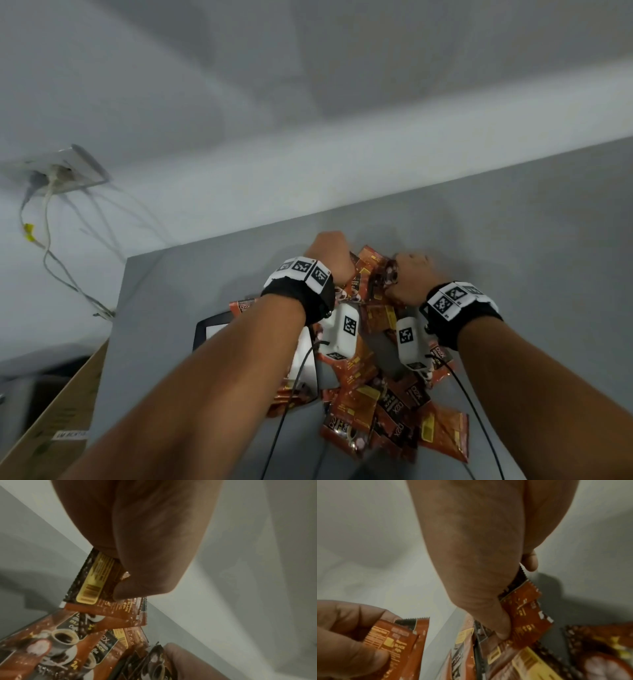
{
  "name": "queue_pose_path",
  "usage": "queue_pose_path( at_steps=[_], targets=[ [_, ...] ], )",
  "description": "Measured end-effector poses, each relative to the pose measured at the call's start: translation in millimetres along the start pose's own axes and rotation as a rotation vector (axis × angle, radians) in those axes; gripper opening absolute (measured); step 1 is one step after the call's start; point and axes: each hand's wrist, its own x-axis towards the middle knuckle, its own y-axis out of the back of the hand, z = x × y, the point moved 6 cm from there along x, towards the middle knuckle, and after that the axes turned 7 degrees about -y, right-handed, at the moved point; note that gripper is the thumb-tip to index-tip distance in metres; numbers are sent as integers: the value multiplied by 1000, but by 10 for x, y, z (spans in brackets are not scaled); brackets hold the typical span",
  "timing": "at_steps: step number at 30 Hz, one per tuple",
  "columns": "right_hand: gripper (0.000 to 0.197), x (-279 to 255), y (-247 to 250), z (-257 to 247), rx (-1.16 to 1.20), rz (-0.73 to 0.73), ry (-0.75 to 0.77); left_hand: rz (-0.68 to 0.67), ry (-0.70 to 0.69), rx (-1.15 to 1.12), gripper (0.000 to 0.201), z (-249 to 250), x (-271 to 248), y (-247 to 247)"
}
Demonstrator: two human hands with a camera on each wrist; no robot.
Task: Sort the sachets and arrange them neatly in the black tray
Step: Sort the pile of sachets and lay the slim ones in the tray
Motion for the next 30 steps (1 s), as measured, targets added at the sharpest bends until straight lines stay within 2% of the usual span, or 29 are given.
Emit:
queue_pose_path(
  at_steps=[2,5,7,9,10,11,14,16,18,20,22,26,30],
  targets=[
    [38,-19,10,23,-7,30,15,-59,-12,21,21,18,11,-41],
    [5,-124,68,-14,113,-5,91,-126,-3,66,18,-23,43,-198],
    [23,-140,141,17,232,10,112,-151,21,103,6,-77,46,-309],
    [24,-168,281,40,308,64,129,-160,40,144,40,-137,53,-411],
    [26,-174,341,30,366,66,150,-168,58,166,52,-151,48,-434],
    [27,-162,389,10,406,60,171,-173,56,192,55,-165,63,-470],
    [24,-49,444,-47,510,29,171,-186,36,237,29,-106,69,-464],
    [18,78,407,-87,486,23,135,-190,24,278,17,-82,66,-427],
    [24,212,329,-150,442,23,88,-172,-7,318,14,-47,53,-399],
    [17,345,210,-223,351,13,56,-176,-23,327,10,-35,47,-408],
    [12,441,93,-268,221,19,44,-156,-38,279,11,-55,57,-398],
    [19,479,61,-309,27,86,14,-157,-56,125,15,-89,34,-383],
    [19,457,71,-300,30,26,-23,-140,-97,94,11,-43,-20,-344]
  ],
)
